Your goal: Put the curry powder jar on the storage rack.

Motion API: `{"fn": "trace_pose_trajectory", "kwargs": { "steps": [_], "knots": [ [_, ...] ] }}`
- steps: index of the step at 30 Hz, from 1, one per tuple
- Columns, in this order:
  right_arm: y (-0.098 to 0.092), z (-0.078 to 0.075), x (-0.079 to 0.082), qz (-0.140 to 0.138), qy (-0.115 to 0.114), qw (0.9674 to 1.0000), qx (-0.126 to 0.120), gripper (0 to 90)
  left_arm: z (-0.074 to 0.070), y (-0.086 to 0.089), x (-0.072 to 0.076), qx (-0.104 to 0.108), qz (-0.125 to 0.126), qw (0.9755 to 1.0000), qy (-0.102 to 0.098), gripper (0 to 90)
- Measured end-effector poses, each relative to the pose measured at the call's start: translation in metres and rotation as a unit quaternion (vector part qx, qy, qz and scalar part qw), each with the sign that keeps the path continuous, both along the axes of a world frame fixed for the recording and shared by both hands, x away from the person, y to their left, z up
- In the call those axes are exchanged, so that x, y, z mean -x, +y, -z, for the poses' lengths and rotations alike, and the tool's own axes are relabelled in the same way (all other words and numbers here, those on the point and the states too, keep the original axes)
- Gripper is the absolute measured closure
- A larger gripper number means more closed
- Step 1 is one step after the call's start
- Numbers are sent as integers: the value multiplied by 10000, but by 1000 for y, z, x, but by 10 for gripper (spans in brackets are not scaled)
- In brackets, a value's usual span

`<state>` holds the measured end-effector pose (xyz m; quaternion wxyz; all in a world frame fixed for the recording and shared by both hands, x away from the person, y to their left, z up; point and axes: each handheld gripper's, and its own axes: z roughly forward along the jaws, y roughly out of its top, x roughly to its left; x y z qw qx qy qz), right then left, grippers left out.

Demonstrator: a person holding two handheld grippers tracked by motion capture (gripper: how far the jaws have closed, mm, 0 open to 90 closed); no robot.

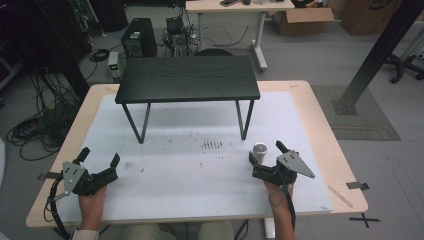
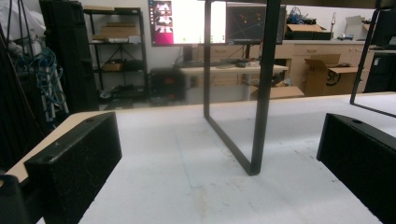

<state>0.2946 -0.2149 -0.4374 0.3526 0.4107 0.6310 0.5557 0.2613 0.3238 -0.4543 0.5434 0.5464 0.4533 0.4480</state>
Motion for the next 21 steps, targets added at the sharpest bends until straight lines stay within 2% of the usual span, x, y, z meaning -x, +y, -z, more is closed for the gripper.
{"fn": "trace_pose_trajectory", "kwargs": {
  "steps": [9,14,21],
  "knots": [
    [4,5,-8,91,299,9994,165,5,0,0,0,3,4,10000,-9,2],
    [4,8,-11,118,437,9988,186,8,0,0,0,5,10,10000,-15,3],
    [5,10,-13,141,513,9985,142,16,0,0,0,14,20,10000,-22,3]
  ]
}}
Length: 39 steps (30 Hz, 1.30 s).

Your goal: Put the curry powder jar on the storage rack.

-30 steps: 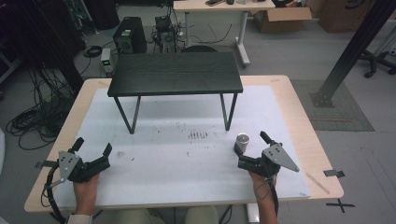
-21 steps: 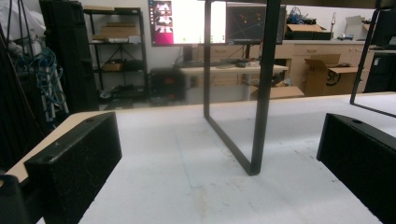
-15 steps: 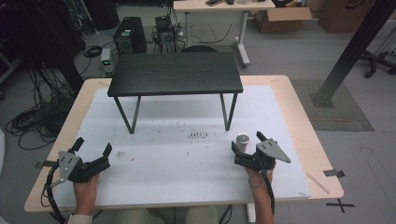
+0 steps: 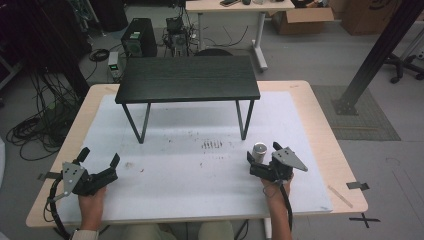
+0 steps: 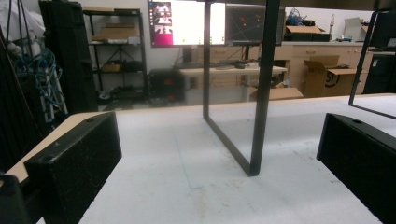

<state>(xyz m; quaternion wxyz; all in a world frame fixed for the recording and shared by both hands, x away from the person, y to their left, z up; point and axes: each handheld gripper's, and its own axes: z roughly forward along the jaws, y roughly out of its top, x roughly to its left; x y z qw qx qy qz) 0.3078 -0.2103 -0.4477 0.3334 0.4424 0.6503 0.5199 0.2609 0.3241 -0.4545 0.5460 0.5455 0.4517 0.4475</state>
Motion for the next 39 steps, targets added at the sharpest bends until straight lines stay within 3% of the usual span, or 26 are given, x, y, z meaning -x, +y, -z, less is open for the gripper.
{"fn": "trace_pose_trajectory", "kwargs": {
  "steps": [9,16,26,39],
  "knots": [
    [-1,0,-2,-14,98,9999,-37,72,0,0,0,2,5,10000,-2,3],
    [-1,0,-5,-147,259,9996,-31,227,0,0,0,5,8,10000,-2,3],
    [-3,0,-5,-176,239,9994,-159,392,0,1,0,28,8,10000,-16,3],
    [-4,0,-5,-262,249,9992,-156,482,0,1,1,37,3,10000,-23,2]
  ]
}}
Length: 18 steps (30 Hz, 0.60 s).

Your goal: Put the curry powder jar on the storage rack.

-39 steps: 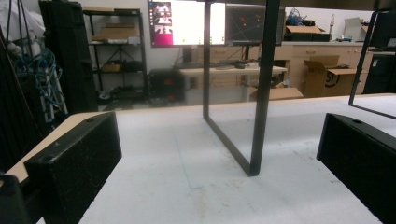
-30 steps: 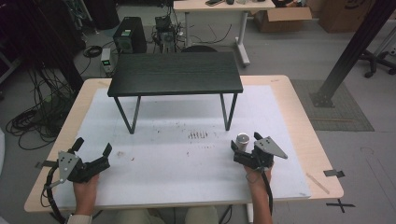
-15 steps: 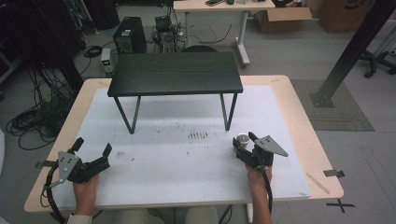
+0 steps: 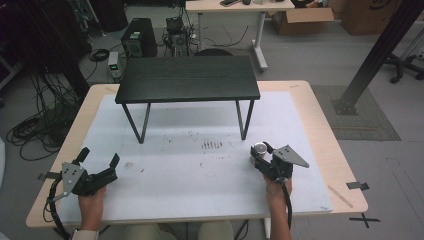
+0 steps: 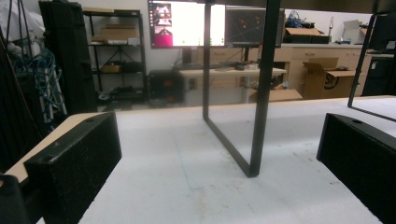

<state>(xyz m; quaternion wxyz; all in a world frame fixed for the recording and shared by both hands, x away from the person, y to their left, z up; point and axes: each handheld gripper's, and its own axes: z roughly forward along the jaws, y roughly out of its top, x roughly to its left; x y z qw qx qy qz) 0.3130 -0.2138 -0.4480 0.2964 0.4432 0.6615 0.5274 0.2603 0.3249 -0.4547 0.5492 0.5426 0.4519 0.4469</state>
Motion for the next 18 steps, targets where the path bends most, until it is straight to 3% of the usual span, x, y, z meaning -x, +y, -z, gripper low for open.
{"fn": "trace_pose_trajectory", "kwargs": {
  "steps": [14,18],
  "knots": [
    [-1,-1,2,51,-67,10000,-28,486,0,0,0,14,-1,10000,-7,2],
    [-1,-7,4,-2,-136,9999,-24,487,0,0,0,7,3,10000,-4,2]
  ]
}}
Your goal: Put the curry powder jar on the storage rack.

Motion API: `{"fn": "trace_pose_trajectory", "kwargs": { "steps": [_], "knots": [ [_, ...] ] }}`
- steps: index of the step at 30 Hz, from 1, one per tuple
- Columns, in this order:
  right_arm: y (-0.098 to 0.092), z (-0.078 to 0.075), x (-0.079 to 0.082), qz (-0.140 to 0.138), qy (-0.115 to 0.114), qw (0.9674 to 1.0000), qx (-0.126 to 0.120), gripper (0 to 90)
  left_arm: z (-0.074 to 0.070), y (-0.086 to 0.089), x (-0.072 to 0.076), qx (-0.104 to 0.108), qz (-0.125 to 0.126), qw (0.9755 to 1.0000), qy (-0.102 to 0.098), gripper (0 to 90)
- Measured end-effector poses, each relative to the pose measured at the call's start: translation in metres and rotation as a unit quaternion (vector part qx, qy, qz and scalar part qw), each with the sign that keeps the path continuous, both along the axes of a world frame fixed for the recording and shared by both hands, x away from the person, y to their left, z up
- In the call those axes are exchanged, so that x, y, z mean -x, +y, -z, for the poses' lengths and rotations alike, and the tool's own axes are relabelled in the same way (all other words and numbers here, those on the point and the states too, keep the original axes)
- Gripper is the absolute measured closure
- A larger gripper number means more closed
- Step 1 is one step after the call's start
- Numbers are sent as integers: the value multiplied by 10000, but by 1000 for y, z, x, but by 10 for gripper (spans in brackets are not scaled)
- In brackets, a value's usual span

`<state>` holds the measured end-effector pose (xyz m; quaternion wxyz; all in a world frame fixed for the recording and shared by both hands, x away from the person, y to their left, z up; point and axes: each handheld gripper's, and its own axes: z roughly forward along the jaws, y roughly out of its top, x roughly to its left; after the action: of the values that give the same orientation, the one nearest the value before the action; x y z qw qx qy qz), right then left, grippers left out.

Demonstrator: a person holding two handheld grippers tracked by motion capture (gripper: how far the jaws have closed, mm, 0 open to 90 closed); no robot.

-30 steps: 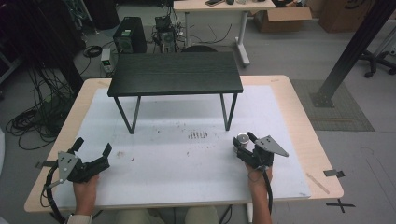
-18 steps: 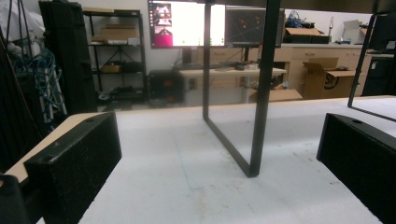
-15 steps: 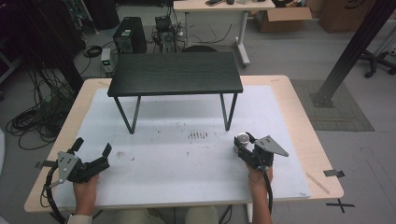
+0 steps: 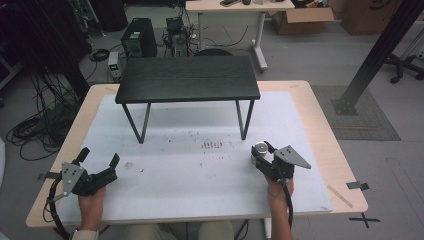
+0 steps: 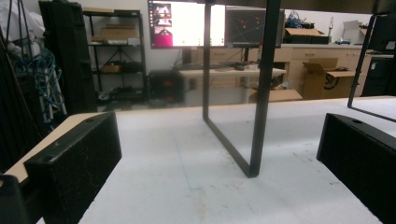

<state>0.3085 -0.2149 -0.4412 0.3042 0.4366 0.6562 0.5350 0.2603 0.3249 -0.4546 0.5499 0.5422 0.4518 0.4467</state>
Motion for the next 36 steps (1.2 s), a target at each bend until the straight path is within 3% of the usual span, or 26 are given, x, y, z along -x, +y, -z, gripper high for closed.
{"fn": "trace_pose_trajectory", "kwargs": {
  "steps": [11,25,36],
  "knots": [
    [3,-29,3,-145,-240,9996,-72,487,0,0,0,-24,-3,10000,16,2],
    [12,-84,6,-349,-638,9971,-210,487,0,0,0,-24,0,10000,18,2],
    [19,-114,9,-513,-758,9956,-218,488,0,0,0,-14,4,10000,15,2]
  ]
}}
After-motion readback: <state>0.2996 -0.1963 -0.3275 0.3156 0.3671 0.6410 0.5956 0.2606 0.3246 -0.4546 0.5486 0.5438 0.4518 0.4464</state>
